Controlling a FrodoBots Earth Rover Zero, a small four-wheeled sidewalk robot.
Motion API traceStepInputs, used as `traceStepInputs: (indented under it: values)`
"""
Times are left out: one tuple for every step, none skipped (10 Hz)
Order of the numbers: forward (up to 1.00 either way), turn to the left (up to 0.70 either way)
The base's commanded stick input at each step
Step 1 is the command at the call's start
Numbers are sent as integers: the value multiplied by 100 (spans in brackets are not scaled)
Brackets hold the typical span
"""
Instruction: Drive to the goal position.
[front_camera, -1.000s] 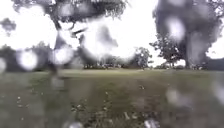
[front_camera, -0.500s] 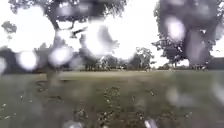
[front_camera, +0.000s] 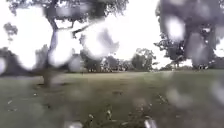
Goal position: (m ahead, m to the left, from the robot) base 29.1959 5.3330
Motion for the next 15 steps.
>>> traceStepInputs:
  values:
    - [100, 1]
    - [100, 1]
    - [100, 1]
    - [100, 1]
    - [100, 1]
    - [100, 1]
    - [100, 1]
    - [100, 1]
    - [100, 1]
    - [100, 1]
    - [100, 1]
    - [100, 1]
    - [100, 1]
    - [100, 1]
    - [100, 1]
